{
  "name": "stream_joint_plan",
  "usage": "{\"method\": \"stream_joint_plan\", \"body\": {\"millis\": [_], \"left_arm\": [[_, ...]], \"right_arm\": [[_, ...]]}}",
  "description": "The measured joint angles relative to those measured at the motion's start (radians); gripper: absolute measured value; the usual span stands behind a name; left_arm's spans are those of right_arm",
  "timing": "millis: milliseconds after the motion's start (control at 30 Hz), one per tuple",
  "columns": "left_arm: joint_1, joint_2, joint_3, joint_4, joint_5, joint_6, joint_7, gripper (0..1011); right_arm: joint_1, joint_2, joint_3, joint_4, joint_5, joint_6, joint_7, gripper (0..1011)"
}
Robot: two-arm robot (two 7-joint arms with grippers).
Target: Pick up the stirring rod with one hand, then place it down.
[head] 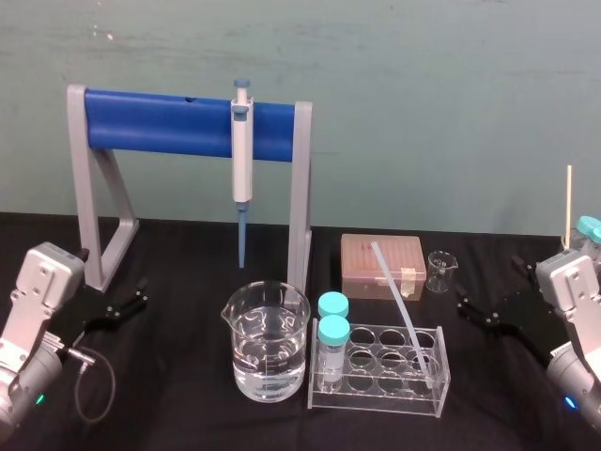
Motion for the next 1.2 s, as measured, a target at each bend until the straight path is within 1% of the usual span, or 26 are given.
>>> {"method": "stream_joint_plan", "body": {"millis": [1000,1067,1133,1200], "left_arm": [[0.000,0.000,0.000,0.000,0.000,0.000,0.000,1000],[0.000,0.000,0.000,0.000,0.000,0.000,0.000,1000],[0.000,0.000,0.000,0.000,0.000,0.000,0.000,1000],[0.000,0.000,0.000,0.000,0.000,0.000,0.000,1000]], "right_arm": [[0.000,0.000,0.000,0.000,0.000,0.000,0.000,1003],[-0.002,-0.002,0.005,-0.001,-0.001,-0.006,0.001,1003],[-0.011,-0.005,0.020,-0.013,-0.002,-0.043,0.005,1003],[-0.015,-0.007,0.026,-0.023,-0.002,-0.069,0.011,1003]]}}
